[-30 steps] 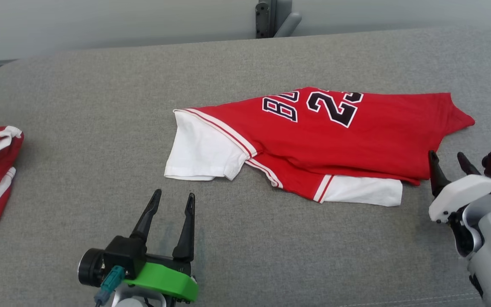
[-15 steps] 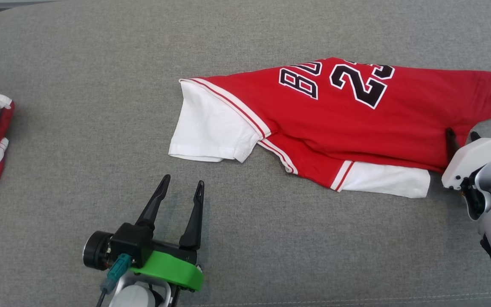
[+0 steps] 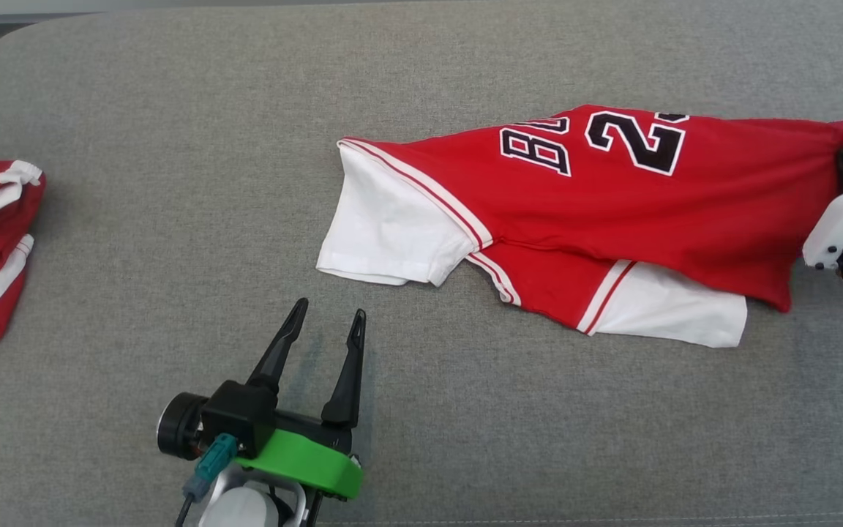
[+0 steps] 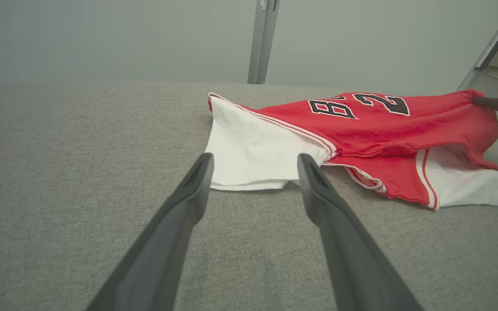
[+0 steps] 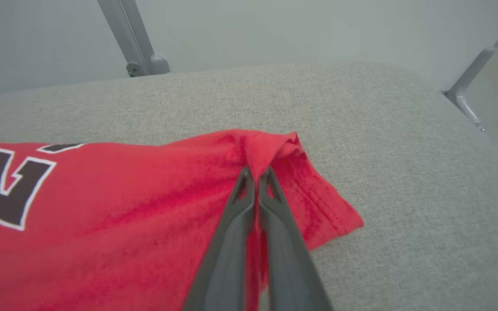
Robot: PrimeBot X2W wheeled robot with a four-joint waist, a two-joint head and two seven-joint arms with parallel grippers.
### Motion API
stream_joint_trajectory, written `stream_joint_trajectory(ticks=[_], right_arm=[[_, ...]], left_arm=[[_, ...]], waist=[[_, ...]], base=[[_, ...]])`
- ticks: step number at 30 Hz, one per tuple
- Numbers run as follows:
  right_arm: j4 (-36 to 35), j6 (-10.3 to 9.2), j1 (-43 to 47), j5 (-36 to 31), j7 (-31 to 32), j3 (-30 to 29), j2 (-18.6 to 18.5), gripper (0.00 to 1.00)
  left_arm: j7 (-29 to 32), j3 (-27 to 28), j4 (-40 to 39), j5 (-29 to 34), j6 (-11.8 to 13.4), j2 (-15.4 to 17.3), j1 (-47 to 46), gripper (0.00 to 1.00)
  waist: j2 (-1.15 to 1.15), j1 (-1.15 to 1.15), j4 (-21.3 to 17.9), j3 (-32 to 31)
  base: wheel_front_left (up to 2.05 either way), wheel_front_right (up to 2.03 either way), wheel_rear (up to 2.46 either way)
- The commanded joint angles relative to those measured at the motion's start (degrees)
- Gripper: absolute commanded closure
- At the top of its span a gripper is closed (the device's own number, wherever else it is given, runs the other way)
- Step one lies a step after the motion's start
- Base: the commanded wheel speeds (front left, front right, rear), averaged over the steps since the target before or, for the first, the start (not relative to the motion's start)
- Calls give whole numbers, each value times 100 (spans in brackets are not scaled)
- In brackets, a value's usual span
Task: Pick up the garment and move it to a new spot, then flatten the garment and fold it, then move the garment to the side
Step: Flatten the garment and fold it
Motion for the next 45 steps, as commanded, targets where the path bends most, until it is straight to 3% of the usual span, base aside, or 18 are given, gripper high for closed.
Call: stream_joint_trajectory(ticks=[1, 9, 10, 11, 19, 23, 29, 40, 45], right_arm=[[11, -10, -122, -75, -63, 12, -49, 100], [154, -10, -640, -443, -363, -118, -154, 100], [189, -10, -664, -537, -380, -159, -164, 75], [195, -10, -668, -648, -398, -174, -152, 0], [-572, -10, -28, -1136, -404, -934, -15, 0], [-1403, -9, 827, -1206, -405, -1480, 363, 0], [-2252, -9, 1919, -1156, -406, -1595, 854, 0], [-3045, -9, 3011, -880, -406, -1324, 1161, 0], [-3215, -9, 3253, -832, -406, -1239, 1229, 0]], left_arm=[[-17, -18, -23, -1, 24, 6, -130, 0], [-18, -114, -55, 23, 13, 6, -282, 0], [-18, -115, -64, 20, 28, 6, -288, 0], [-18, -119, -68, 15, 33, 6, -296, 0], [-18, -113, -19, -69, 154, 7, -211, 0], [-18, -18, 32, -147, 235, 8, -56, 0], [-18, 390, 463, -293, 305, 8, -146, 0], [-18, 635, 2723, -685, 163, 8, -1432, 0], [108, 499, 3763, -702, 264, 15, -1960, 0]], waist=[[0, 0, 80, 67], [0, 0, 313, 255], [0, 0, 321, 266], [0, 0, 325, 277], [0, 0, 208, 123], [0, 0, 22, -87], [0, 0, -333, -366], [0, 0, -884, -550], [0, 0, -1096, -537]], base=[[0, 0, 0], [0, 0, 0], [0, 0, 0], [0, 0, 0], [0, 0, 0], [0, 0, 0], [0, 0, 0], [0, 0, 0], [0, 0, 0]])
